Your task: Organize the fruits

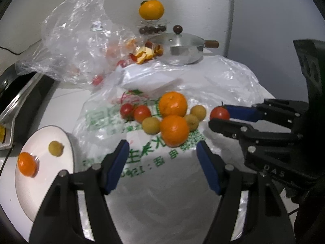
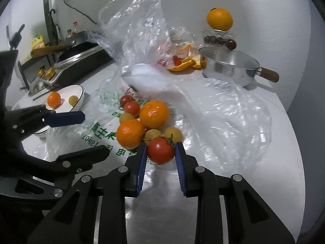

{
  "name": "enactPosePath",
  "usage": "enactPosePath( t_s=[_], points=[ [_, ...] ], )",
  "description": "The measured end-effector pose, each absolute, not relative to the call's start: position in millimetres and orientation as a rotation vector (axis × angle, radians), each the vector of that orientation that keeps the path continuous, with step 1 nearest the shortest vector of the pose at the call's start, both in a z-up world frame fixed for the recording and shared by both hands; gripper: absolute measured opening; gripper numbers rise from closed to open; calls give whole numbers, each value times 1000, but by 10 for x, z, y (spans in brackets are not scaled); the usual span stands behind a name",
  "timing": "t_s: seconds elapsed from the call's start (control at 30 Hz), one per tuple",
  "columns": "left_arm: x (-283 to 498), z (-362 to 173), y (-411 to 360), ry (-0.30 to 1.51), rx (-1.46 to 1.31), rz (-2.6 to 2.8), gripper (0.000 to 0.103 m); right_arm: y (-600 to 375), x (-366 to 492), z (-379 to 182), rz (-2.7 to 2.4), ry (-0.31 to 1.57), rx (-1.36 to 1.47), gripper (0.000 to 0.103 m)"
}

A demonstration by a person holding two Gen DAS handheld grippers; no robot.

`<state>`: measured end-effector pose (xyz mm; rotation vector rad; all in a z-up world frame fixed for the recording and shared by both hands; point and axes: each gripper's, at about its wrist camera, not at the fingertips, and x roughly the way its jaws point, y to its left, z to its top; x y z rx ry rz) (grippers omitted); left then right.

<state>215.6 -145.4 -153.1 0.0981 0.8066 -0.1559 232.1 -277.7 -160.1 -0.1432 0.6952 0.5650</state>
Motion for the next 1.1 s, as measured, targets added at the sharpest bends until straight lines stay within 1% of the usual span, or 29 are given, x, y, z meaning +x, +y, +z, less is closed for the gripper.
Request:
enactPosePath(
  t_s=[0.33,0.4,0.5,0.6,0.73,0.83,0.9,0.93,1.1],
  points=[
    [2347,-1594,-1580,818,100,-157,68,-2933,2392,-1566,569,676,-117,30],
    [2409,-1615,-1583,828,101,-152,61,-2956,2395,-1565,570,670,-114,30],
    [2460,-1643,-1593,836,103,-151,60,-2984,2397,-1548,574,660,-106,30],
    [2511,-1680,-1610,852,100,-157,55,-3001,2400,-1537,579,654,-102,30],
    [2544,-1699,-1621,861,87,-170,53,-3006,2415,-1549,585,656,-101,30],
    [2564,-1725,-1623,871,85,-177,46,-3009,2425,-1556,586,656,-100,30],
    [2558,-1744,-1632,877,87,-188,44,-3010,2427,-1561,586,658,-99,30],
    [2553,-1744,-1631,873,92,-185,40,-3015,2427,-1564,587,657,-97,30],
    [2544,-1732,-1609,868,87,-202,39,-3021,2418,-1571,584,656,-97,30]
  ],
)
